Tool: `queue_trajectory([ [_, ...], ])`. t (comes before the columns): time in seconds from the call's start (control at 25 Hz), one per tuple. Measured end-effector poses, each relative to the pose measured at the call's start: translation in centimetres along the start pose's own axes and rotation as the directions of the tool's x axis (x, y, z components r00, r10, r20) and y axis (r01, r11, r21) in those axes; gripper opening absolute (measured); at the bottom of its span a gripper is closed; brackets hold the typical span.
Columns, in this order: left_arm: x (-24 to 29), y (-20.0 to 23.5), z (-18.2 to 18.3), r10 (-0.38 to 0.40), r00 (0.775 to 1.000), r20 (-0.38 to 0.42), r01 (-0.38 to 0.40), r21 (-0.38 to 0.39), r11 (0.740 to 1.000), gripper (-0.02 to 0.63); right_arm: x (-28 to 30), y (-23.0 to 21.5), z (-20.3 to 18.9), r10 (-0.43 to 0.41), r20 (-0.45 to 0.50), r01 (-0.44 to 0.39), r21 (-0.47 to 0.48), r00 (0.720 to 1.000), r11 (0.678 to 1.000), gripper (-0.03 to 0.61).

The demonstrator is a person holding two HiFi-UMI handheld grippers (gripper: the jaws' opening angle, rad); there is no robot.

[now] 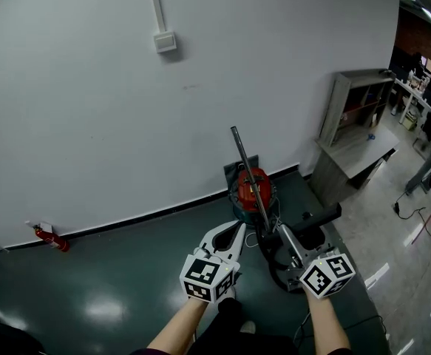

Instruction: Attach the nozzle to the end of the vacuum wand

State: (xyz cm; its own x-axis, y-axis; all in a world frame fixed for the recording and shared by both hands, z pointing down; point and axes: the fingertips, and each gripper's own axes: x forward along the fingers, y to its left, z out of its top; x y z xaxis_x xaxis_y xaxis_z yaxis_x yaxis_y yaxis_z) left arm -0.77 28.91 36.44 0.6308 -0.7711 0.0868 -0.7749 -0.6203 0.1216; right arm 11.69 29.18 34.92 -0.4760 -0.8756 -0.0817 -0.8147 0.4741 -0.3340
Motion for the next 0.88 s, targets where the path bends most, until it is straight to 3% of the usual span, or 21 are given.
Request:
queue_trajectory([
  [0.88, 11.3, 12.1, -1.1, -0.068, 0.996, -0.064, 0.063, -0.071, 0.995, 0.005, 13.6, -6.7, -1.1, -0.106, -0.012, 0.107, 0.049, 0.994, 0.993, 0.345],
])
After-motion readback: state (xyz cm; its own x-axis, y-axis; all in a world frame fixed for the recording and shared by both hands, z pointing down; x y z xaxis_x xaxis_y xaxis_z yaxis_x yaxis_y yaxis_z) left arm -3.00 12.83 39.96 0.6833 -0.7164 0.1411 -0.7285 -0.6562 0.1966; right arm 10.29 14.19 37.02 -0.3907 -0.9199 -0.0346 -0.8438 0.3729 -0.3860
